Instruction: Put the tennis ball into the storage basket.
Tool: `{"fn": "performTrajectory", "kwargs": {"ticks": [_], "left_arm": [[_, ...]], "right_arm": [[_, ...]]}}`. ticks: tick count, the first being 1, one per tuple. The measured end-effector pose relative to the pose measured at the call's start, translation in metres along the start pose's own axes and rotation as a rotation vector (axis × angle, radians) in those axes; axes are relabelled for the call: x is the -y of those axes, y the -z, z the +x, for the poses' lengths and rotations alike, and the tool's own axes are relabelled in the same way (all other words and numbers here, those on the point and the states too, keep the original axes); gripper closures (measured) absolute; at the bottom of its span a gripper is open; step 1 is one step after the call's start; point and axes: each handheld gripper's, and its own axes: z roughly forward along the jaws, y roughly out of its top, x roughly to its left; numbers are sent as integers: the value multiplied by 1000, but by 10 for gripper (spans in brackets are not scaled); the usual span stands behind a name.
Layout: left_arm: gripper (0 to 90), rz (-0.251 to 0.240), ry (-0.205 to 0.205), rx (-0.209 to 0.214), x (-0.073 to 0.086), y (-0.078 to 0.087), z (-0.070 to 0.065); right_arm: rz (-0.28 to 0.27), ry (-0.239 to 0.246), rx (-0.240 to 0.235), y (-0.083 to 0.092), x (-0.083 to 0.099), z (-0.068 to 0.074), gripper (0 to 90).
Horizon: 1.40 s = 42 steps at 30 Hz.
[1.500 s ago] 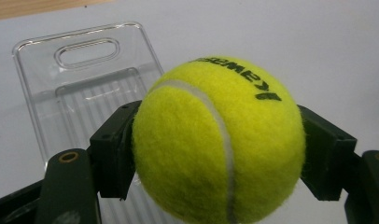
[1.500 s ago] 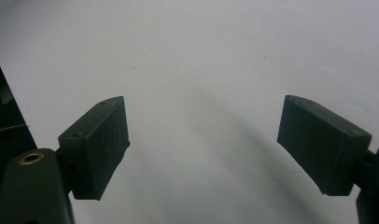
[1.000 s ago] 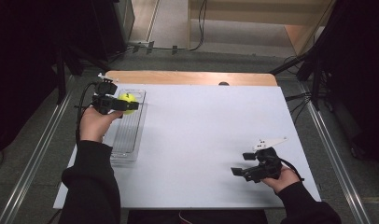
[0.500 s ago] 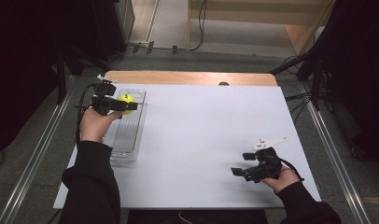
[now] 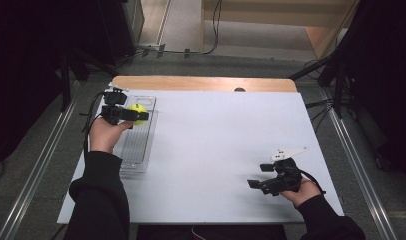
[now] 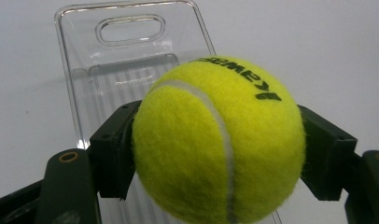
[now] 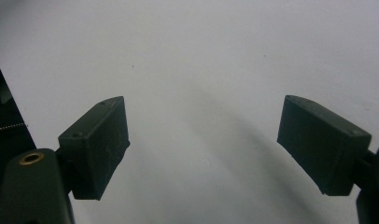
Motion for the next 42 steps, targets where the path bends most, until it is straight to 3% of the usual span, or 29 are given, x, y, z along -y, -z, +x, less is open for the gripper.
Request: {"fn": "performTrajectory", "kwargs": {"ticks": [20, 31, 36, 42], "left_arm": [[259, 23, 41, -15, 8, -15, 10], [256, 40, 35, -19, 8, -17, 10], [240, 30, 34, -1, 7, -16, 10], [208, -21, 53, 33, 4, -6, 10]], "right_arm": [[1, 4, -3, 0, 0, 0, 146], [1, -1, -2, 0, 0, 0, 146], [2, 1, -2, 0, 0, 0, 146], [2, 2, -4, -1, 0, 0, 146]]}}
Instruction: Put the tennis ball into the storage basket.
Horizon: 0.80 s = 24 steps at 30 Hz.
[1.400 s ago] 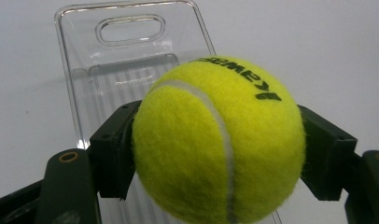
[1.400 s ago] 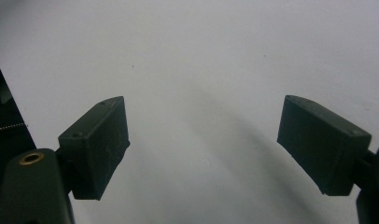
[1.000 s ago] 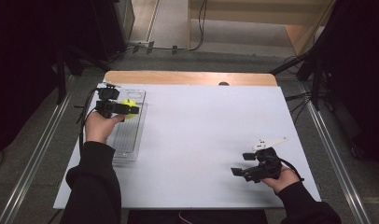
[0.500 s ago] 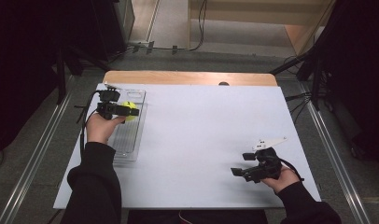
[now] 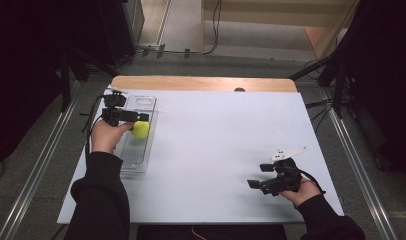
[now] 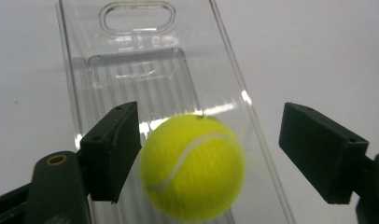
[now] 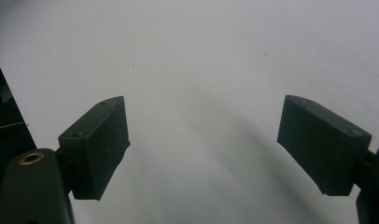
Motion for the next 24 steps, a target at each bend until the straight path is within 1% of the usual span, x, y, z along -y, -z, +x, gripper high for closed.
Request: {"fn": "performTrajectory", "kwargs": {"ticks": [3, 9, 15, 21, 24], "left_arm": [[190, -8, 0, 2, -2, 4, -2], [189, -17, -10, 20, -6, 15, -6], [189, -27, -18, 43, -10, 25, -12], [189, -28, -44, 84, -13, 29, -22], [189, -24, -60, 94, -14, 30, -28]], "right_arm": [[-2, -2, 3, 1, 0, 0, 146], [-2, 2, 0, 0, 0, 1, 146], [-2, -2, 2, 1, 0, 0, 146], [-2, 3, 0, 0, 0, 0, 146], [-1, -1, 0, 1, 0, 0, 146]]}}
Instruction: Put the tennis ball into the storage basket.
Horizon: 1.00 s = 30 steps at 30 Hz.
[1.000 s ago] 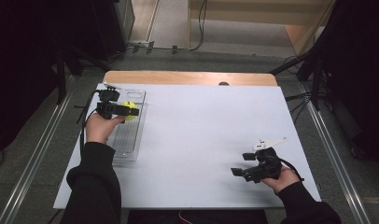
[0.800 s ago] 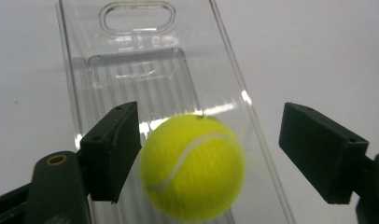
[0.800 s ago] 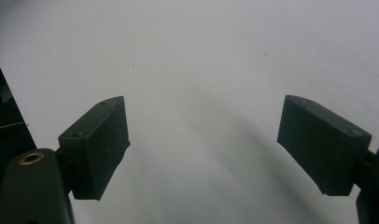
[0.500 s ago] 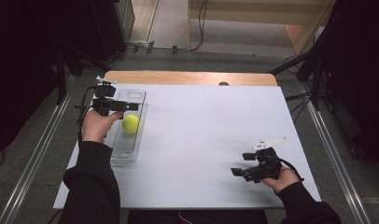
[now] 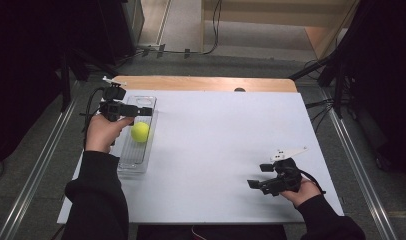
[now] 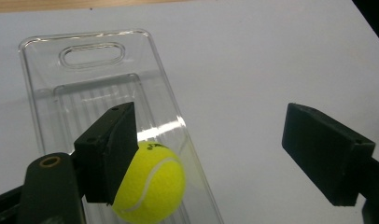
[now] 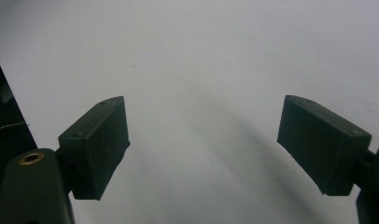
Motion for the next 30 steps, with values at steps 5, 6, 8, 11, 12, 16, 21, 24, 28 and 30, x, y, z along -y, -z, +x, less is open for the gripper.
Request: {"fn": "performTrajectory", "kwargs": {"ticks": [5, 6, 8, 11, 12, 16, 21, 24, 28, 30], "left_arm": [[189, -6, -16, 29, -3, 1, -9], [189, -4, -22, 33, -3, 1, -10], [189, -5, -25, 37, -4, 1, -12], [189, 0, -33, 45, -4, -1, -16], [190, 3, -35, 49, -5, -2, -17], [190, 14, -46, 55, -5, -6, -20], [190, 29, -69, 64, -6, -13, -27], [190, 36, -78, 73, -6, -16, -30], [190, 40, -80, 95, -6, -20, -33], [190, 41, -78, 119, -6, -21, -34]], "right_arm": [[-1, 0, 1, 0, 0, 0, 146], [0, 0, 1, 0, 0, 0, 146], [1, -1, 1, 0, 0, 0, 146], [0, 0, 0, 1, 0, 0, 146], [-1, 0, 0, 0, 1, 0, 146], [0, -1, 1, 0, 0, 0, 146], [1, 1, 1, 1, 0, 0, 146], [1, 1, 0, 1, 0, 0, 146], [1, -1, 2, 1, 1, 0, 146], [1, 0, 1, 1, 0, 0, 146]]}}
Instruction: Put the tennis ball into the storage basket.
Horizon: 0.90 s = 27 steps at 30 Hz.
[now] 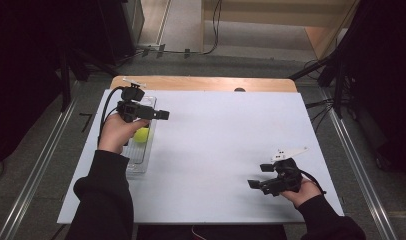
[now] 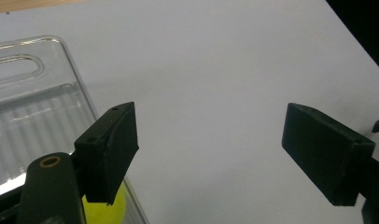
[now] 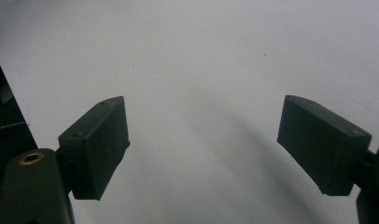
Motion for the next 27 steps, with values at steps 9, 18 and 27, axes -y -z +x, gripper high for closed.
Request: {"fn": "performTrajectory", "kwargs": {"ticks": [9, 18, 27], "left_arm": [[190, -4, -13, 26, 0, -8, -5], [191, 0, -37, 43, 1, -12, -15], [192, -6, -61, 85, 7, -18, -26]], "right_arm": [[0, 0, -1, 0, 0, 0, 146], [-4, 0, -2, 0, 0, 0, 146], [-6, 0, -1, 1, 0, -1, 146]]}}
